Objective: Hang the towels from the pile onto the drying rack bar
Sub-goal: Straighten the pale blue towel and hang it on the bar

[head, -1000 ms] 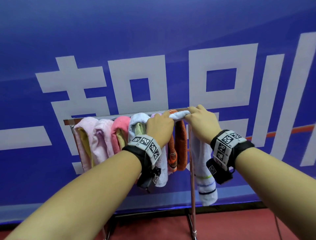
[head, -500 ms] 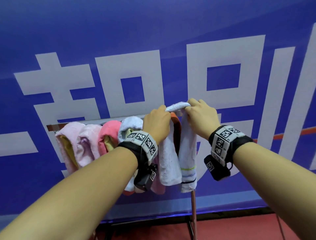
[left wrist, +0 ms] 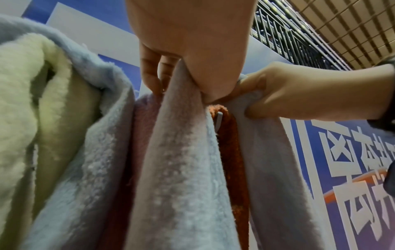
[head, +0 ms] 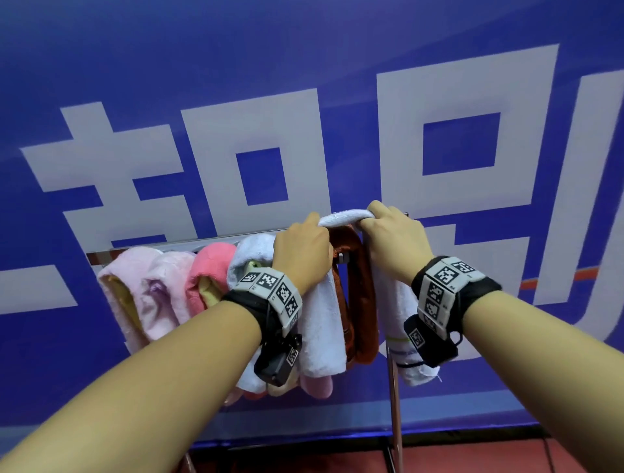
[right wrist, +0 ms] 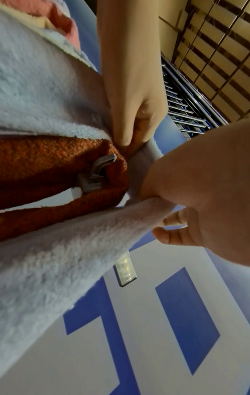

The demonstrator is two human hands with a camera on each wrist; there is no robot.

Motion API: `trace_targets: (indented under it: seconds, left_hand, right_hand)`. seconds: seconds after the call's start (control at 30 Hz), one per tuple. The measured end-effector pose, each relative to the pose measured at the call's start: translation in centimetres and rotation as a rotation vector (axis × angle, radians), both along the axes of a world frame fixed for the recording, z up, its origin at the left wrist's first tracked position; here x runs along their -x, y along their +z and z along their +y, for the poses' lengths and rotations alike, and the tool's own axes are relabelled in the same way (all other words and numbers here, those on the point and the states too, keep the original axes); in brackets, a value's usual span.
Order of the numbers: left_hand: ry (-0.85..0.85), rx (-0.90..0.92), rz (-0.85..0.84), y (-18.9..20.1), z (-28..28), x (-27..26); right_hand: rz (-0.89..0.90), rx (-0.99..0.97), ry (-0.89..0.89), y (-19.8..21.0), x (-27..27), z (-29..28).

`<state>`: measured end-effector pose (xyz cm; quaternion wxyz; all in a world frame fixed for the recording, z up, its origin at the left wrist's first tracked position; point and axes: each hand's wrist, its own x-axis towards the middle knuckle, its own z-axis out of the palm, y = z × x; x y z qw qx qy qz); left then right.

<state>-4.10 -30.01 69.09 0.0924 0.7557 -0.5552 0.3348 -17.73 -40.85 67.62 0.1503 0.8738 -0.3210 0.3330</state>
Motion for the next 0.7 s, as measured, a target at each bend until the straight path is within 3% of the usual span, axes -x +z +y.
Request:
trace_targets:
  seconds: [0.4,0.57,0.7]
  left_hand:
    - [0.087,-0.094,-0.143,-1.5,-0.6,-0.1]
    - [0.127,-0.038,-0.242,-1.0,-1.8,0.3]
    - [0.16,-0.026,-0.215,-0.5,-2.6,0.1]
  right_hand:
    - [0.01,-0.055,0.07,-1.8,-0.1,-0.2]
    - [-0.012,-0.047,0.041,-1.6,0.4,-0.8]
    - [-0.034,-0.062,0.037,-1.0,-0.3,-1.2]
